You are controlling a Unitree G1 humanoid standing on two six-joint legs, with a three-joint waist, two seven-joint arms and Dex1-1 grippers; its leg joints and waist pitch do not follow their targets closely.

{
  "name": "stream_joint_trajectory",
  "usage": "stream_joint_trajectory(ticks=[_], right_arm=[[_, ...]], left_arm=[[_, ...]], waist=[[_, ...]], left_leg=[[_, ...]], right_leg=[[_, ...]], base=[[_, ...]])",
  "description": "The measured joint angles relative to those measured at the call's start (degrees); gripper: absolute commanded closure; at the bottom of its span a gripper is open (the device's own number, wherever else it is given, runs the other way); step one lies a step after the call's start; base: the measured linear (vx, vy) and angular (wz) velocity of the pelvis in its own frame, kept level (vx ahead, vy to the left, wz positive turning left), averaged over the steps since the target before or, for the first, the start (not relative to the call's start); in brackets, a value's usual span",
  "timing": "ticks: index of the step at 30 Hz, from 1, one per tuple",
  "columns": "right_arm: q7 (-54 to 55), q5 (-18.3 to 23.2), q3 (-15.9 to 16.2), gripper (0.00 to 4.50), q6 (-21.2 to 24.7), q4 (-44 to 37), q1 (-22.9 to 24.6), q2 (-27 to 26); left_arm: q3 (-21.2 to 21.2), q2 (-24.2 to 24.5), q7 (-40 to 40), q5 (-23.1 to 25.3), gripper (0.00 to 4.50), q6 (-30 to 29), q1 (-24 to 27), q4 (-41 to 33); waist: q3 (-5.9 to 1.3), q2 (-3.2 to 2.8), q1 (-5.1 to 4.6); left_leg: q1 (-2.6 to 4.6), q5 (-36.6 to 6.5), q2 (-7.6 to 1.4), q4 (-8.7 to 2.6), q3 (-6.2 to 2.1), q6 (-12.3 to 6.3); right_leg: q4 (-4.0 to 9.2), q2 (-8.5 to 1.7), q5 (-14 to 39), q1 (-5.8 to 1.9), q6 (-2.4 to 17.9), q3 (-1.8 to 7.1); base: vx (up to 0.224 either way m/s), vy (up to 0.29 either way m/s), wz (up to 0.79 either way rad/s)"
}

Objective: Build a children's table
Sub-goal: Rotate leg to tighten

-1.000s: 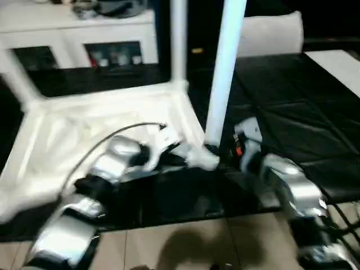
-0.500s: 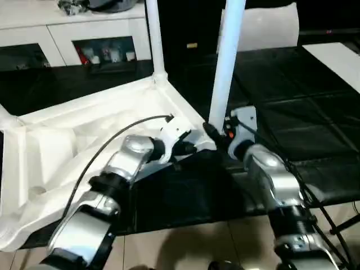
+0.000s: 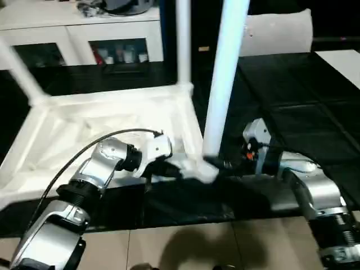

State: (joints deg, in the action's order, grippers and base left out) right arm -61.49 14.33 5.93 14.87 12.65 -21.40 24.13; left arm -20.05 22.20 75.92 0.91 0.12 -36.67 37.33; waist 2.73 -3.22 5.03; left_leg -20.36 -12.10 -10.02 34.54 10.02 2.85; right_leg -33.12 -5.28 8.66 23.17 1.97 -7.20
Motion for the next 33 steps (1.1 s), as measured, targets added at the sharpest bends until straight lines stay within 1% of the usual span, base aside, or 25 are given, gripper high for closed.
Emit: stream_joint_trajectory(ticks=[2,5,6,7,8,9,11,12,15,17,20,21,22,25,26,28,32,33], right_arm=[[-3.34,0.91,1.10,0.14,0.60,-0.65,0.00,1.61],[-7.90,2.33,2.42,0.14,2.30,-1.12,0.00,2.83],[-9.65,2.85,3.02,0.39,2.89,-1.20,-0.01,3.39],[-11.06,3.30,3.46,0.47,3.38,-1.21,-0.01,3.73],[-12.02,3.55,3.63,0.47,3.68,-1.21,-0.01,3.74],[-13.00,3.88,3.79,0.61,3.87,-1.21,-0.01,3.74],[-14.15,4.10,4.08,0.61,4.06,-1.21,-0.01,3.80],[-14.66,4.14,4.34,0.89,4.44,-1.21,-0.01,3.90],[-15.44,4.36,5.04,1.00,4.82,-1.21,-0.04,4.07],[-16.01,4.79,5.36,1.29,4.98,-1.21,-0.16,4.06],[-16.57,5.30,5.67,1.48,5.12,-1.11,-0.65,3.95],[-16.60,5.31,5.69,1.66,5.13,-0.98,-0.93,3.82],[-16.61,5.31,5.69,1.66,5.15,-0.88,-1.14,3.71],[-16.69,5.33,5.72,1.97,5.18,-0.17,-1.69,2.92],[-16.69,5.33,5.75,1.97,5.19,0.01,-1.80,2.67],[-16.69,5.33,5.83,2.23,5.19,0.07,-1.84,2.29],[-16.55,5.38,5.85,2.48,5.26,0.43,-2.00,1.96],[-16.44,5.59,5.83,2.48,5.70,0.42,-1.99,1.92]], left_arm=[[-0.47,0.77,2.57,-0.26,4.50,0.37,0.26,-0.30],[-1.28,2.19,5.27,-0.34,4.50,1.49,0.26,-0.67],[-1.53,2.59,6.30,-0.29,4.50,2.05,0.26,-0.67],[-1.85,2.98,7.18,-0.26,4.50,2.74,0.26,-0.74],[-2.11,3.29,7.92,-0.26,4.50,3.14,0.26,-0.78],[-2.32,3.49,8.60,-0.16,4.50,3.72,0.25,-0.80],[-2.43,3.59,9.08,-0.07,4.50,4.31,0.25,-0.80],[-2.53,3.61,9.34,-0.02,4.50,4.69,0.23,-0.79],[-2.92,3.63,9.78,0.04,4.50,5.32,0.16,-0.78],[-3.09,3.62,9.99,0.06,4.50,5.37,0.11,-0.74],[-3.32,3.62,10.02,0.06,4.50,5.48,0.01,-0.63],[-3.35,3.61,10.03,0.06,4.50,5.61,-0.01,-0.58],[-3.36,3.61,10.03,0.07,4.50,5.78,-0.01,-0.54],[-3.43,3.56,10.06,0.13,4.50,6.33,-0.11,-0.33],[-3.44,3.51,10.06,0.17,4.50,6.37,-0.14,-0.33],[-3.46,3.47,10.06,0.18,4.50,6.41,-0.16,-0.33],[-3.47,3.60,10.23,0.13,4.50,6.41,-0.17,-0.33],[-3.25,3.59,10.22,-0.04,4.50,5.70,-0.17,-0.34]], waist=[[0.00,0.01,0.37],[0.01,0.02,0.52],[0.01,0.04,0.57],[0.01,0.04,0.64],[0.01,0.04,0.67],[0.01,0.04,0.81],[0.01,0.04,1.08],[0.01,0.04,1.24],[0.01,0.05,1.49],[0.01,0.05,1.51],[0.01,0.04,1.52],[0.01,0.04,1.52],[0.01,0.04,1.53],[0.01,0.04,1.59],[0.01,0.04,1.62],[0.01,0.04,1.70],[0.01,0.04,1.71],[0.00,0.03,1.70]], left_leg=[[0.06,0.00,0.00,-0.01,0.00,0.00],[0.11,0.00,-0.01,-0.01,0.00,0.00],[0.13,0.01,-0.01,-0.01,0.00,0.00],[0.16,0.00,-0.01,-0.01,0.00,0.00],[0.18,0.00,-0.01,-0.01,0.00,0.00],[0.19,0.00,0.00,-0.01,0.00,0.00],[0.21,0.01,0.00,-0.01,0.00,0.01],[0.21,0.01,0.00,0.00,0.00,0.01],[0.21,0.00,-0.01,-0.01,0.00,0.01],[0.21,0.00,0.00,-0.01,0.00,0.02],[0.21,0.00,0.00,-0.01,0.00,0.02],[0.21,0.00,0.00,-0.01,0.00,0.02],[0.21,0.00,0.00,-0.01,0.00,0.02],[0.21,0.00,0.00,-0.01,0.00,0.02],[0.20,0.00,0.00,-0.01,0.00,0.02],[0.19,0.00,0.00,-0.01,0.00,0.02],[0.20,-0.01,0.00,-0.01,0.00,0.03],[0.21,0.00,0.00,-0.02,0.00,0.03]], right_leg=[[-0.01,0.00,0.00,-0.03,0.00,0.00],[-0.03,0.00,0.01,-0.06,-0.01,0.00],[-0.03,0.00,0.02,-0.09,-0.03,0.00],[-0.02,0.00,0.04,-0.11,-0.06,0.00],[-0.02,0.00,0.05,-0.13,-0.08,0.00],[-0.02,0.00,0.07,-0.14,-0.11,0.00],[-0.02,0.00,0.07,-0.16,-0.12,0.00],[-0.02,0.00,0.07,-0.16,-0.12,0.00],[-0.02,0.00,0.07,-0.16,-0.12,0.00],[-0.02,0.00,0.07,-0.16,-0.11,0.00],[-0.02,0.00,0.07,-0.16,-0.11,0.00],[-0.02,0.00,0.07,-0.16,-0.11,0.00],[-0.02,0.00,0.07,-0.16,-0.12,0.00],[-0.02,0.00,0.07,-0.16,-0.12,0.00],[-0.01,0.00,0.07,-0.15,-0.12,0.00],[0.00,0.00,0.07,-0.15,-0.12,0.00],[-0.01,0.00,0.07,-0.16,-0.12,0.00],[-0.01,0.00,0.07,-0.16,-0.12,0.00]], base=[[0.000,0.000,0.00],[0.000,0.000,0.00],[0.000,0.000,0.00],[0.000,0.000,0.00],[0.000,0.000,0.00],[0.000,0.000,0.00],[0.000,0.000,0.00],[0.000,0.000,0.00],[0.000,0.000,0.00],[0.000,0.000,0.00],[0.000,0.000,0.00],[0.000,0.000,0.00],[0.000,0.000,0.00],[0.000,0.000,0.00],[0.000,0.000,0.00],[0.000,0.000,0.00],[0.000,0.000,0.00],[0.000,0.000,0.00]])
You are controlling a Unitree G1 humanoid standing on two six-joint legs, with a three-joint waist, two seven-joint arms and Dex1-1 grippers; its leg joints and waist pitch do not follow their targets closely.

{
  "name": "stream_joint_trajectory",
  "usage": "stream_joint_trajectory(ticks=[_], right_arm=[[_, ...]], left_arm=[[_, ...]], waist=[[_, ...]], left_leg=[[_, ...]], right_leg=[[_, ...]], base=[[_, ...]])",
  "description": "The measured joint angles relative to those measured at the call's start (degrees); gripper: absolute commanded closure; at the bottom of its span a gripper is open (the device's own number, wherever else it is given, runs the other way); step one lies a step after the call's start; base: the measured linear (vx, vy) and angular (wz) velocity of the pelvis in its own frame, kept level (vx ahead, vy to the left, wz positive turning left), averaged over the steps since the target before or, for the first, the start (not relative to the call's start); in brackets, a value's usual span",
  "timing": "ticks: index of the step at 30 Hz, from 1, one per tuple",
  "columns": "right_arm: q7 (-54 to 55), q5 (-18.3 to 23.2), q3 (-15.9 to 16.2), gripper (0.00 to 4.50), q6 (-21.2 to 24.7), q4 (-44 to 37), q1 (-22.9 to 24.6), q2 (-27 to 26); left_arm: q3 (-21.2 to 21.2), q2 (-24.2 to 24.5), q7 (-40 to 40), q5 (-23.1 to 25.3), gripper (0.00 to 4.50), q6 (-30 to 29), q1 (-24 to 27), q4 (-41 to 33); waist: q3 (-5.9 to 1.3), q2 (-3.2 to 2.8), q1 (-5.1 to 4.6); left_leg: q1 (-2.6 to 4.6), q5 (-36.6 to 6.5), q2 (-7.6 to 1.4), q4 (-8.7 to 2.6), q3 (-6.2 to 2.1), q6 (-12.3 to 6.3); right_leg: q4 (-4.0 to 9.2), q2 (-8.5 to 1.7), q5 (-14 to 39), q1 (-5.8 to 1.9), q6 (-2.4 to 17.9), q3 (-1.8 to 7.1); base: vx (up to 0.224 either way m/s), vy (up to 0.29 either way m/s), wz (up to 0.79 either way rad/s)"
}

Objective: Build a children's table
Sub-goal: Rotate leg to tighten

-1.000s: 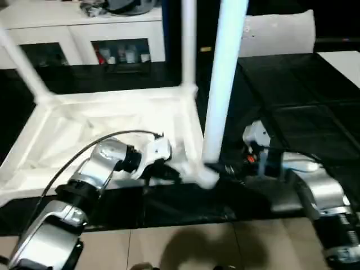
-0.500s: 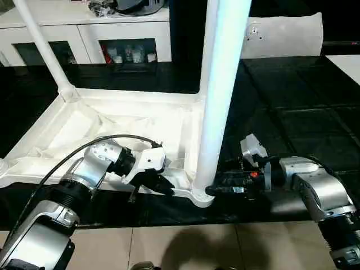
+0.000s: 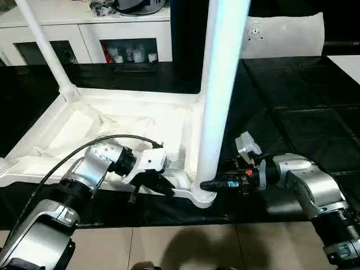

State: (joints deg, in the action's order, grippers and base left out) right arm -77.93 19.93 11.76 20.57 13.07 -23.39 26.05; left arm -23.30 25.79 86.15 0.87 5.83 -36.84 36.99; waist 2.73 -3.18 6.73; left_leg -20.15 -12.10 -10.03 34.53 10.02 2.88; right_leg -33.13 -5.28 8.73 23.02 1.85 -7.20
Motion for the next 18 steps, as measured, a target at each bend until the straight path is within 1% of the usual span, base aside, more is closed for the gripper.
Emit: stream_joint_trajectory(ticks=[3,5,6,8,10,15,18], right_arm=[[0.42,0.21,-0.12,2.51,0.51,-0.34,0.17,-0.02],[2.67,0.34,-0.74,2.51,1.38,-1.52,0.99,-1.00],[4.17,0.31,-1.18,2.52,1.53,-1.63,1.24,-1.49],[11.29,-1.35,-2.93,2.52,1.97,-1.59,1.33,-4.31],[18.19,-2.88,-4.52,2.52,2.25,-1.41,1.31,-7.22],[30.48,-6.06,-7.22,2.55,2.71,-0.64,0.45,-11.44],[46.07,-9.76,-9.97,2.55,3.26,2.55,-2.60,-17.97]], left_arm=[[0.37,-0.08,-0.02,-0.20,4.50,-1.41,0.01,-0.14],[0.91,-0.47,-0.78,-0.22,4.50,-3.70,0.00,-0.32],[1.17,-0.72,-1.69,-0.20,4.50,-4.64,-0.03,-0.33],[2.76,-1.79,-6.19,0.28,4.50,-7.87,-0.43,0.45],[3.52,-2.82,-10.60,1.23,4.50,-10.25,-1.42,1.21],[5.36,-6.83,-19.23,1.99,4.50,-14.35,-2.74,2.74],[7.95,-12.31,-30.45,3.07,4.50,-18.39,-4.85,5.81]], waist=[[0.00,0.00,0.00],[0.00,0.00,-0.04],[0.00,0.00,-0.14],[0.00,-0.01,-0.53],[0.00,-0.01,-1.17],[0.00,0.00,-2.99],[-0.08,-0.13,-3.84]], left_leg=[[0.01,0.01,0.00,0.01,0.00,0.01],[0.05,0.02,0.00,0.00,0.00,0.02],[0.07,0.04,0.00,0.00,0.00,0.05],[0.12,0.13,0.00,0.00,0.00,0.18],[0.19,0.24,0.01,0.00,-0.01,0.33],[0.10,0.22,0.08,-0.02,-0.01,0.31],[0.08,0.22,0.10,-0.08,-0.02,0.32]], right_leg=[[0.00,0.00,0.00,-0.01,0.00,0.00],[-0.01,0.00,0.00,-0.05,-0.01,0.00],[-0.02,0.00,0.00,-0.08,0.00,0.00],[-0.06,0.01,-0.05,-0.19,0.00,0.01],[-0.02,0.01,-0.10,-0.16,-0.03,0.00],[0.15,-0.01,-0.11,-0.14,-0.05,0.07],[0.08,0.00,-0.13,-0.12,-0.05,0.06]], base=[[0.000,0.000,0.00],[0.000,0.000,0.00],[0.000,0.000,0.00],[0.000,0.000,0.00],[0.000,0.000,0.00],[0.000,0.000,0.00],[0.000,0.000,0.00]])
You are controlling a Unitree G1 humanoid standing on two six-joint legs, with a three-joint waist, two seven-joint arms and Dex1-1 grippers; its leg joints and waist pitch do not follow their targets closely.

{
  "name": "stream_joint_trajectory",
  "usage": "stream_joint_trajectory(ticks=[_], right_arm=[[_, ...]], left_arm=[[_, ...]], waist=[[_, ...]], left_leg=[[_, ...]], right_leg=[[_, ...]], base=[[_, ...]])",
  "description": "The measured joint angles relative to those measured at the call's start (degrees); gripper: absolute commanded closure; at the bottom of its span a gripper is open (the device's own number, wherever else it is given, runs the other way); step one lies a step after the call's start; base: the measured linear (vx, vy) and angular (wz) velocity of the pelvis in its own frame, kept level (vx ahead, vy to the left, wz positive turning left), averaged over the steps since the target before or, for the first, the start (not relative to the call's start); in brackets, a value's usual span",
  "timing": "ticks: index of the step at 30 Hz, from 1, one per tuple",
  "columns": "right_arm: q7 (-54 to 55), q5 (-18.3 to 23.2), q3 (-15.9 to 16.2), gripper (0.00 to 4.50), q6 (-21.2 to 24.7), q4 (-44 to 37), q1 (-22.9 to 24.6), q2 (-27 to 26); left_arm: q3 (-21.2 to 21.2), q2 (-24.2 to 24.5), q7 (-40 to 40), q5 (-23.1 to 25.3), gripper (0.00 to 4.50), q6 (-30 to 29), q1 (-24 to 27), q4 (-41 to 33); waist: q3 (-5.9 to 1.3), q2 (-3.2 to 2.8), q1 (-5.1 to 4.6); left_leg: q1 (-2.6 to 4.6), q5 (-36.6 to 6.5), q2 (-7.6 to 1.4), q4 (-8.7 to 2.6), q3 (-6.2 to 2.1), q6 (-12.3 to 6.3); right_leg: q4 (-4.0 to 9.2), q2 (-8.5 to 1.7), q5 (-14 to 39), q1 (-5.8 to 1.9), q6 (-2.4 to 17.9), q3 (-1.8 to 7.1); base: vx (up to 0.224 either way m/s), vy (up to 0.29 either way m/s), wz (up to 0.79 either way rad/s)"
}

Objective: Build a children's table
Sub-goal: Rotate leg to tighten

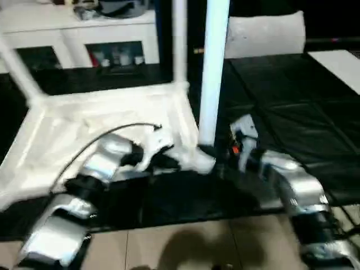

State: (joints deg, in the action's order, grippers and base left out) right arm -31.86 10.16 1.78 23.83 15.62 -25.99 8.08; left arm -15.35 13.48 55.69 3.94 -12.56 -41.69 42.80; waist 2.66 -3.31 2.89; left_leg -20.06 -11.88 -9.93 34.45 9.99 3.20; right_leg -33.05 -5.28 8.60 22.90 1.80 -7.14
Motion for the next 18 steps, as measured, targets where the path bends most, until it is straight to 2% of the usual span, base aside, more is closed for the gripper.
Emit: stream_joint_trajectory(ticks=[4,6,7,11,18], right_arm=[[13.50,-2.39,-3.28,2.55,0.15,4.83,-4.57,-5.01],[15.87,-2.73,-3.83,1.87,-1.16,6.58,-5.65,-5.69],[16.25,-2.81,-3.93,1.87,-1.97,7.18,-5.87,-5.93],[15.98,-2.80,-4.09,1.52,-3.13,7.17,-5.58,-6.48],[9.89,-2.29,-2.71,0.85,-5.97,5.87,-2.46,-3.89]], left_arm=[[2.11,-6.07,-11.34,0.18,4.50,-1.99,-1.81,2.73],[2.96,-7.55,-13.82,-0.04,4.50,-2.03,-2.03,3.38],[3.08,-7.74,-14.30,-0.05,4.50,-2.02,-2.18,3.55],[3.02,-7.35,-14.10,0.03,4.50,-1.52,-2.23,3.60],[1.21,-4.48,-8.15,0.29,4.50,3.14,-1.57,3.58]], waist=[[-0.03,-0.05,-0.63],[-0.03,-0.06,-0.87],[-0.03,-0.06,-0.94],[-0.02,-0.07,-0.92],[0.00,-0.08,-0.85]], left_leg=[[-0.08,-0.01,0.01,-0.13,-0.01,-0.01],[-0.31,-0.07,0.01,-0.14,-0.01,-0.11],[-0.38,-0.08,0.00,-0.16,-0.01,-0.14],[-0.46,-0.09,0.00,-0.18,-0.01,-0.19],[-0.48,-0.13,-0.02,-0.18,-0.01,-0.27]], right_leg=[[0.08,0.01,0.02,0.10,-0.02,-0.03],[0.09,0.02,0.06,0.14,-0.09,-0.03],[0.09,0.02,0.06,0.19,-0.09,-0.03],[0.08,0.02,0.02,0.26,-0.01,-0.03],[0.07,0.02,0.01,0.31,0.05,-0.04]], base=[[0.000,0.000,0.00],[0.000,0.000,0.00],[0.000,0.000,0.00],[0.000,0.000,0.00],[0.000,0.000,0.00]])
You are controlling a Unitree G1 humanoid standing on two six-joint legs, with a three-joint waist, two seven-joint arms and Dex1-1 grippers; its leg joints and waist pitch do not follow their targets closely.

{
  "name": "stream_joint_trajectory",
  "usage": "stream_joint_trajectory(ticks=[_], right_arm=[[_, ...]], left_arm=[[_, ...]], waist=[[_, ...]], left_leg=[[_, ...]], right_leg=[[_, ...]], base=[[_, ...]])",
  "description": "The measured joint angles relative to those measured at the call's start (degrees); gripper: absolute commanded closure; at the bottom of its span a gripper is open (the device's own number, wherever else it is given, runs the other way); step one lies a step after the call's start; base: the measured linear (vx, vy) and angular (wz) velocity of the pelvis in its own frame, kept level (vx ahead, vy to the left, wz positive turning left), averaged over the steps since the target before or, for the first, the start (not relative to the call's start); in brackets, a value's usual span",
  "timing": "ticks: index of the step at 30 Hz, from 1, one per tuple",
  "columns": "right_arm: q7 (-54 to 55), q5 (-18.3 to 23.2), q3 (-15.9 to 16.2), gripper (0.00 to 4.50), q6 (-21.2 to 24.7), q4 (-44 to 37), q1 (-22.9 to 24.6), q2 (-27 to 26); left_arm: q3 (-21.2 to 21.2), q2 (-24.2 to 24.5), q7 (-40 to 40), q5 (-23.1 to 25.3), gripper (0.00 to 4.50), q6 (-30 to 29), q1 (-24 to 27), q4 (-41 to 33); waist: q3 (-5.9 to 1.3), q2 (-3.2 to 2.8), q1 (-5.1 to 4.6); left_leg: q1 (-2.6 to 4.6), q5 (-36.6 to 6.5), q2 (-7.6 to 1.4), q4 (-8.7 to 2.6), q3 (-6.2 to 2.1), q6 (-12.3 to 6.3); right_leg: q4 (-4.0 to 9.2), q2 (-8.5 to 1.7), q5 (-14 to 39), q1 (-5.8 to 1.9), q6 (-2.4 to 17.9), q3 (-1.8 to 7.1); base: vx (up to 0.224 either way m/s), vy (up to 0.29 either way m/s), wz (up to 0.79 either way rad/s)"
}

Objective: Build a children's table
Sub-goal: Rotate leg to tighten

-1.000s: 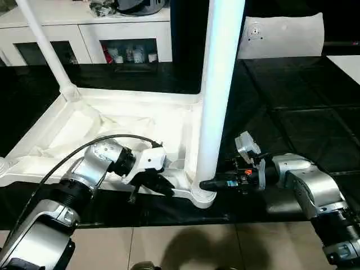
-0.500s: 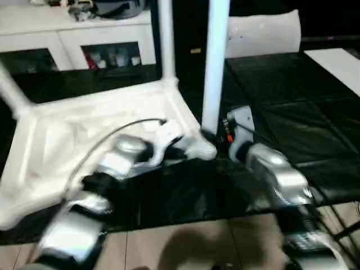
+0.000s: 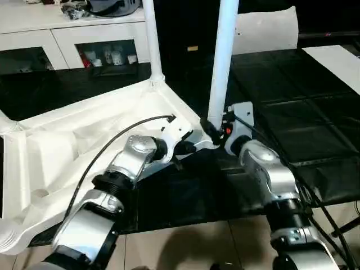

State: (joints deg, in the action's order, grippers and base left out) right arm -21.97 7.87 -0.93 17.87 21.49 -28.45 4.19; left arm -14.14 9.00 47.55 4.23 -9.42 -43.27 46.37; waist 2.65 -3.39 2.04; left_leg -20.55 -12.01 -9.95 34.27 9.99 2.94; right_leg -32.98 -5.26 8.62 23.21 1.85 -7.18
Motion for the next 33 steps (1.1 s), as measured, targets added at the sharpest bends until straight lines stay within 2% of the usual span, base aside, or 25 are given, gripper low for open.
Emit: stream_joint_trajectory(ticks=[5,9,12,16,19,20,23,25,28,33], right_arm=[[-9.72,1.59,1.30,0.40,-2.02,-0.93,2.88,5.27],[-22.50,3.73,4.13,0.15,-2.14,-4.38,4.18,11.86],[-30.50,5.15,6.03,0.15,-2.07,-6.64,4.45,15.56],[-38.72,6.23,8.57,0.15,-2.16,-7.96,5.32,18.89],[-45.12,7.97,10.34,0.15,-1.26,-8.43,6.42,20.85],[-46.69,8.65,10.64,0.40,-0.40,-8.86,6.43,21.18],[-50.39,10.67,11.28,0.47,1.09,-10.62,6.37,22.15],[-51.73,10.77,12.29,0.86,1.59,-10.79,6.37,22.48],[-52.23,10.58,12.74,0.95,1.57,-10.38,6.29,22.04],[-52.83,10.61,12.74,1.60,1.86,-10.11,6.00,21.87]], left_arm=[[-2.03,4.85,10.12,-0.19,4.50,5.75,0.97,-0.12],[-4.29,9.05,19.77,-0.17,4.50,9.88,1.03,-0.48],[-5.61,10.84,25.31,-0.09,4.50,12.54,1.03,-0.47],[-6.84,11.70,30.03,-0.09,4.50,15.03,0.81,-0.27],[-7.55,13.00,34.22,-0.17,4.50,16.20,0.66,-0.26],[-7.64,13.31,35.13,-0.17,4.50,16.50,0.63,-0.26],[-8.18,13.93,37.71,-0.31,4.50,17.32,0.62,-0.26],[-8.30,14.05,38.84,-0.55,4.50,17.45,0.62,-0.27],[-8.35,14.11,39.86,-0.63,4.50,17.46,0.62,-0.43],[-8.44,14.02,40.59,-0.65,4.50,17.44,0.65,-0.69]], waist=[[0.01,-0.01,0.66],[0.02,-0.02,2.09],[0.02,-0.01,3.23],[0.02,0.00,4.12],[0.03,0.00,4.42],[0.03,0.00,4.45],[0.02,0.01,4.70],[0.03,0.02,4.82],[0.03,0.02,4.93],[0.03,0.02,5.24]], left_leg=[[0.00,0.06,-0.01,0.03,0.00,-0.15],[0.12,0.05,-0.02,0.13,0.00,-0.12],[0.16,0.03,-0.03,0.20,0.01,-0.10],[0.24,-0.03,-0.02,0.21,0.02,0.00],[0.25,-0.03,-0.03,0.19,0.02,0.00],[0.25,-0.02,-0.04,0.20,0.02,0.00],[0.31,-0.02,-0.04,0.21,0.02,0.00],[0.31,-0.02,-0.03,0.22,0.02,0.00],[0.31,-0.03,-0.03,0.22,0.02,0.01],[0.30,-0.03,-0.03,0.20,0.02,0.01]], right_leg=[[-0.03,-0.01,-0.05,0.05,0.10,0.00],[-0.07,-0.02,-0.05,0.05,0.10,-0.01],[-0.08,-0.03,-0.01,-0.01,0.02,-0.01],[-0.08,-0.06,0.00,-0.08,0.00,-0.01],[-0.12,-0.06,0.01,-0.08,-0.02,-0.01],[-0.12,-0.05,0.03,-0.08,-0.04,-0.01],[-0.12,-0.05,0.07,-0.12,-0.10,-0.01],[-0.10,-0.06,0.07,-0.13,-0.11,-0.01],[-0.10,-0.06,0.07,-0.13,-0.12,-0.01],[-0.10,-0.06,0.08,-0.12,-0.12,-0.01]], base=[[0.000,0.000,0.00],[0.000,0.000,0.00],[0.000,0.000,0.00],[0.000,0.000,0.00],[0.000,0.000,0.00],[0.000,0.000,0.00],[0.000,0.000,0.00],[0.000,0.000,0.00],[0.000,0.000,0.00],[0.000,0.000,0.00]])
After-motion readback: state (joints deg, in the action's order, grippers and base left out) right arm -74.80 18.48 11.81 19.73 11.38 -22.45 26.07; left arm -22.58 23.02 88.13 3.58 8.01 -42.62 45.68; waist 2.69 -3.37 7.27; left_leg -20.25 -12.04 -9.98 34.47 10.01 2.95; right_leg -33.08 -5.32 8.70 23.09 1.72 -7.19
